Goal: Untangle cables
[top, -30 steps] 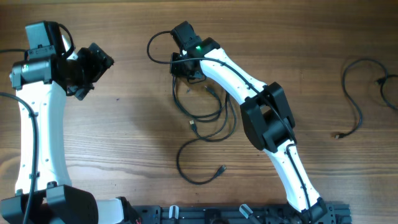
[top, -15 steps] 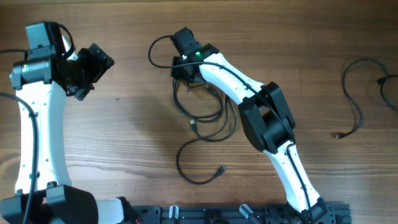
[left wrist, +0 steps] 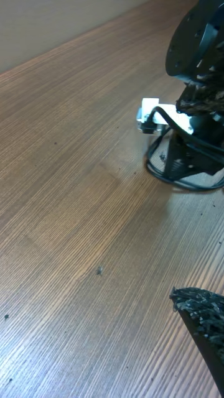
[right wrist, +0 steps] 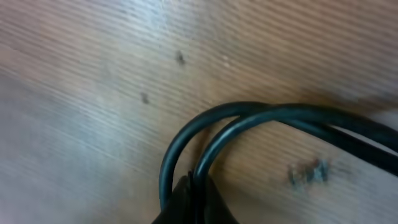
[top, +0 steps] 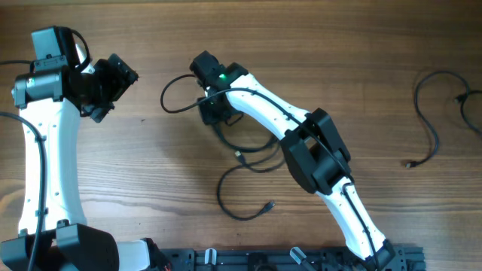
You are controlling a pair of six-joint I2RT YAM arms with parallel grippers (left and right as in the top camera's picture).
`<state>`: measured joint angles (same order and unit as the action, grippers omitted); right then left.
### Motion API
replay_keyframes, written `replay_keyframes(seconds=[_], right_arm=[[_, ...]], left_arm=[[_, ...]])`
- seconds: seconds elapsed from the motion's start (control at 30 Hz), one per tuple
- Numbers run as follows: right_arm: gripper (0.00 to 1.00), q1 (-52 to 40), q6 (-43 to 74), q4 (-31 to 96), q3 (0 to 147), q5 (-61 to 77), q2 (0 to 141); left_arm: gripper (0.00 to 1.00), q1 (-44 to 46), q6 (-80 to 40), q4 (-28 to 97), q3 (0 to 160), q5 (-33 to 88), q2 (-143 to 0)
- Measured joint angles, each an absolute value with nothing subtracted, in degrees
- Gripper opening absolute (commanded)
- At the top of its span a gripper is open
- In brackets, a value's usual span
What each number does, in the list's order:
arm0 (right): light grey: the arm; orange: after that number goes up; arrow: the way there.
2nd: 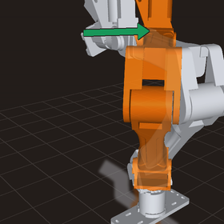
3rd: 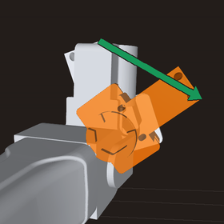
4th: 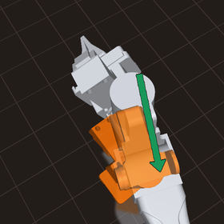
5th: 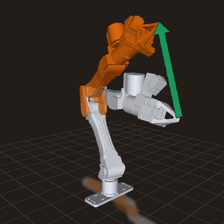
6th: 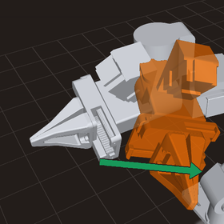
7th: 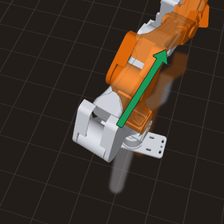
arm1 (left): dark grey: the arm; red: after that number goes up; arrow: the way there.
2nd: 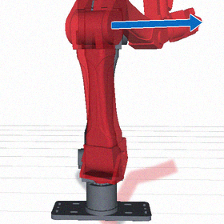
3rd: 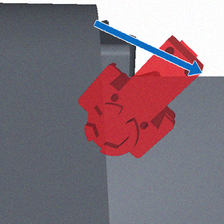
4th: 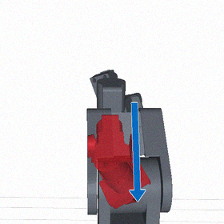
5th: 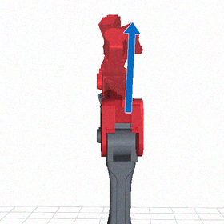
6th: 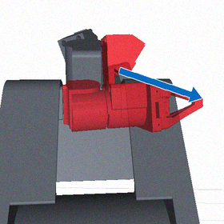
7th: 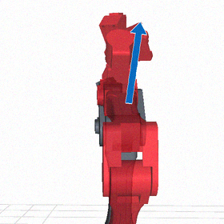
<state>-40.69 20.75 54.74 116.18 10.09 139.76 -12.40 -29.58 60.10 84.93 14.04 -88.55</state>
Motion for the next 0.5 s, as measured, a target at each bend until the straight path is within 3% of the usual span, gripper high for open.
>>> replay_keyframes(seconds=[0.33, 0.5], right_arm=[[0.04, -22.87, 18.09, 57.17, 117.93, 36.91, 115.39], [0.04, -17.76, 17.63, 58.06, 118.28, 49.19, 113.6]], left_arm=[[0.88, -9.56, -24.34, 60.66, 84.93, 28.88, -88.55], [0.92, -3.16, -22.96, 59.44, 84.93, 32.05, -88.84]])
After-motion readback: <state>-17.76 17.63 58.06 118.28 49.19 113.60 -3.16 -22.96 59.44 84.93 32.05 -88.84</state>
